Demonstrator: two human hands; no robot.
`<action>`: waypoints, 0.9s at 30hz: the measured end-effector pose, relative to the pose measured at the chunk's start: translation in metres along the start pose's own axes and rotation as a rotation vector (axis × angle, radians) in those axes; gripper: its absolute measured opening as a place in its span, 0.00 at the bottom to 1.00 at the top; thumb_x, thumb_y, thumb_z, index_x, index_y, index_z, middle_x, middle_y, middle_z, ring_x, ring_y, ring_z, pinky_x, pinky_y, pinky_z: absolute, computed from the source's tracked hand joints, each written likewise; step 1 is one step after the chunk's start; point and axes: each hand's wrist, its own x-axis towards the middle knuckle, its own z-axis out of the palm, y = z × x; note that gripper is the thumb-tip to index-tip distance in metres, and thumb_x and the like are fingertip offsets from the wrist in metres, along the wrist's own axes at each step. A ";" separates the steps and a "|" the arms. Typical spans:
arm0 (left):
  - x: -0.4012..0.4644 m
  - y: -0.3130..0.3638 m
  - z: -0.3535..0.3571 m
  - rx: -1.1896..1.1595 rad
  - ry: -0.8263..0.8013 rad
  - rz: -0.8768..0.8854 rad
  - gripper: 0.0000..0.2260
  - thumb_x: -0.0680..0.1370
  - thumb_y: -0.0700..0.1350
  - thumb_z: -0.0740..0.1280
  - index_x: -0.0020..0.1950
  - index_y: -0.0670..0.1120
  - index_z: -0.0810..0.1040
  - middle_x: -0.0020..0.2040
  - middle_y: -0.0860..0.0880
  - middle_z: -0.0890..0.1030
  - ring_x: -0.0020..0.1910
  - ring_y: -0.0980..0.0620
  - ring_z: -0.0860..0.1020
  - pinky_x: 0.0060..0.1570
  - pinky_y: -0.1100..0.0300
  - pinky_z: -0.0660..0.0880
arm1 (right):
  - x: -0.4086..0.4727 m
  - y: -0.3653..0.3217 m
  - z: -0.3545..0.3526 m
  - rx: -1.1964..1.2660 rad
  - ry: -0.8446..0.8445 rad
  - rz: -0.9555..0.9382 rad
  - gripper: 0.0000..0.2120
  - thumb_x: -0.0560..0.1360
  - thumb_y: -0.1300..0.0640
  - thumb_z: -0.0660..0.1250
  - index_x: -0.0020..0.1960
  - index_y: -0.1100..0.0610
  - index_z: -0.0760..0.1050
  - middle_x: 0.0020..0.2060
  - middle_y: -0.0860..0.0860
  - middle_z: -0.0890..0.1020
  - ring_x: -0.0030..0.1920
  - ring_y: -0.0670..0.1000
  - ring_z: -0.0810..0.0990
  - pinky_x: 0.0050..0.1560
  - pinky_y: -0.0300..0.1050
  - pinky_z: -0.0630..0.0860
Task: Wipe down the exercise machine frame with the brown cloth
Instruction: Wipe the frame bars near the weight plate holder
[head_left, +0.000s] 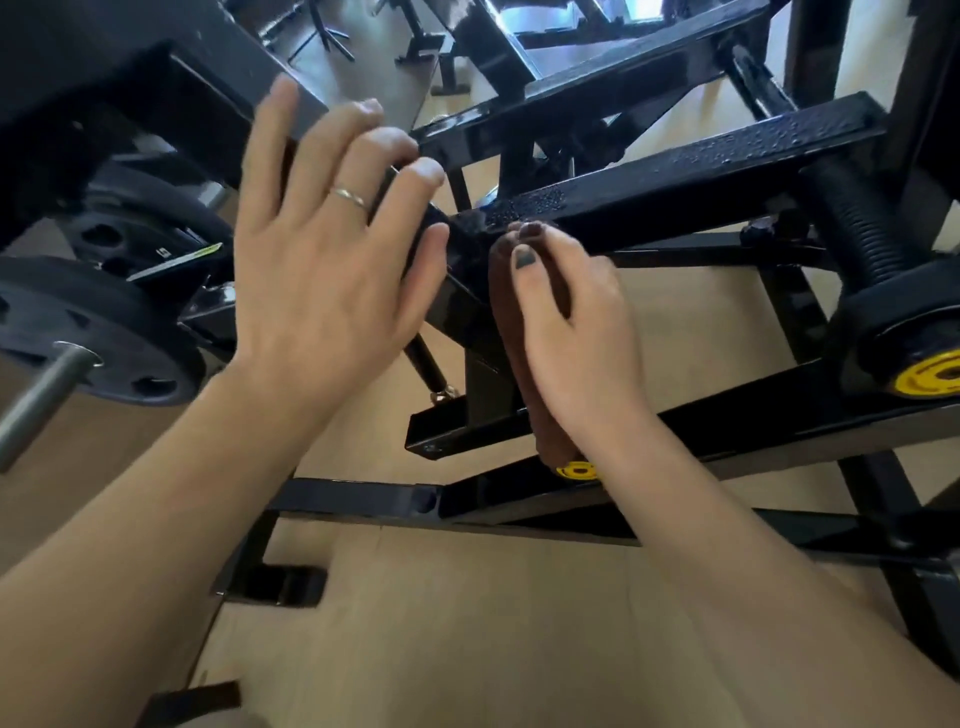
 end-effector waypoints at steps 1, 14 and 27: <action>-0.001 0.000 0.004 -0.001 0.001 -0.002 0.14 0.85 0.49 0.59 0.63 0.44 0.79 0.62 0.44 0.81 0.70 0.42 0.74 0.79 0.41 0.54 | -0.002 -0.001 0.006 -0.060 0.000 -0.022 0.18 0.84 0.40 0.55 0.70 0.42 0.73 0.55 0.45 0.74 0.53 0.41 0.75 0.44 0.28 0.70; -0.001 0.002 0.037 -0.031 0.229 -0.006 0.09 0.79 0.42 0.65 0.54 0.43 0.85 0.55 0.46 0.85 0.59 0.45 0.76 0.77 0.46 0.55 | -0.004 0.018 -0.003 -0.062 0.089 0.453 0.18 0.87 0.49 0.53 0.53 0.59 0.78 0.49 0.53 0.77 0.53 0.56 0.76 0.54 0.51 0.74; -0.004 0.002 0.043 -0.023 0.267 0.000 0.09 0.79 0.42 0.65 0.53 0.43 0.84 0.53 0.45 0.85 0.59 0.45 0.76 0.77 0.47 0.56 | -0.003 0.000 0.009 -0.047 0.077 0.300 0.13 0.87 0.48 0.55 0.53 0.52 0.77 0.49 0.50 0.80 0.48 0.45 0.79 0.44 0.35 0.72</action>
